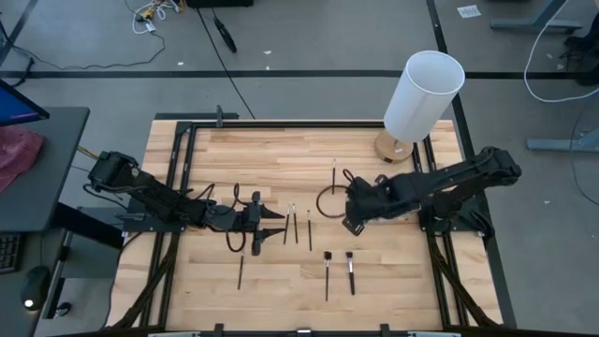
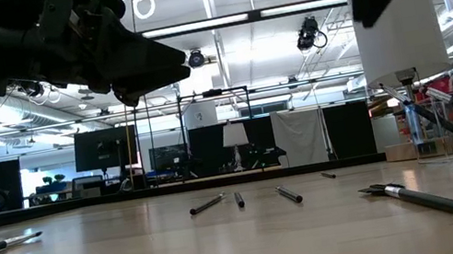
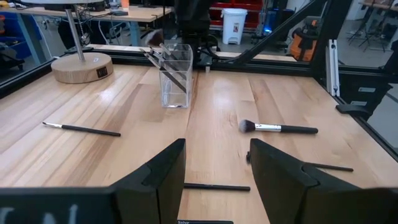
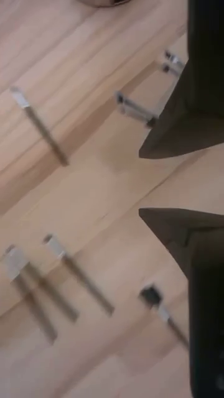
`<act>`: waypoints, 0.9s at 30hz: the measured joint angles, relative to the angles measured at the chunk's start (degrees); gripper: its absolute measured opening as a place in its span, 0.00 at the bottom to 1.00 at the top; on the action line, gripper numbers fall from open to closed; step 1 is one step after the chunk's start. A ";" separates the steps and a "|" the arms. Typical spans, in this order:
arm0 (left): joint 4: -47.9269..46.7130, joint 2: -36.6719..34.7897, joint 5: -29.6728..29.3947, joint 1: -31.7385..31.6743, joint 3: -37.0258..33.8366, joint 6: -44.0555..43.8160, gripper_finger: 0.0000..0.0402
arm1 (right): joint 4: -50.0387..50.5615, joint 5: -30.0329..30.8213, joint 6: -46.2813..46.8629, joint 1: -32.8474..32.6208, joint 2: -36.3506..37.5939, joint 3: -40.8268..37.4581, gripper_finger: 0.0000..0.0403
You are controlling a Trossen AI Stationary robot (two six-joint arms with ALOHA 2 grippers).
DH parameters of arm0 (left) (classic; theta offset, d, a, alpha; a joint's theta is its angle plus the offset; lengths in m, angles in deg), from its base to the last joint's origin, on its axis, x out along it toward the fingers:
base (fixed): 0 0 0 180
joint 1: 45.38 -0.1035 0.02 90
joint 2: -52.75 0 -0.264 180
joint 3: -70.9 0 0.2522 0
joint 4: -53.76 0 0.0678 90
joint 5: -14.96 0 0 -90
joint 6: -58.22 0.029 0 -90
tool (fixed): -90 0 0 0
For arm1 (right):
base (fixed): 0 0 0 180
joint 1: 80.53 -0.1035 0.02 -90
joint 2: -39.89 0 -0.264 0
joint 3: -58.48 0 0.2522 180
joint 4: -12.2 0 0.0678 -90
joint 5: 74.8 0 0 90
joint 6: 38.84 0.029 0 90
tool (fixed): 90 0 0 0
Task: Put items in baskets/containers
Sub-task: Put the black brow brush into the transparent bin
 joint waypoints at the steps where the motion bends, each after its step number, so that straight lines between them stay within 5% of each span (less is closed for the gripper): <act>1: 0.00 0.00 -0.02 0.00 0.00 0.00 0.45 | -0.58 1.26 1.34 -1.45 0.00 0.31 0.32; 16: 0.02 0.00 -0.04 -0.02 0.02 0.02 0.45 | -21.51 6.61 7.56 -19.88 -8.27 -1.01 0.17; 22: 0.02 0.00 -0.09 -0.28 0.02 0.07 0.45 | -24.51 -0.75 7.25 -23.39 -13.06 -1.07 0.13; 27: 0.00 0.00 -0.04 -0.26 0.02 0.07 0.45 | -27.36 2.72 2.09 -21.43 -15.18 -1.07 0.13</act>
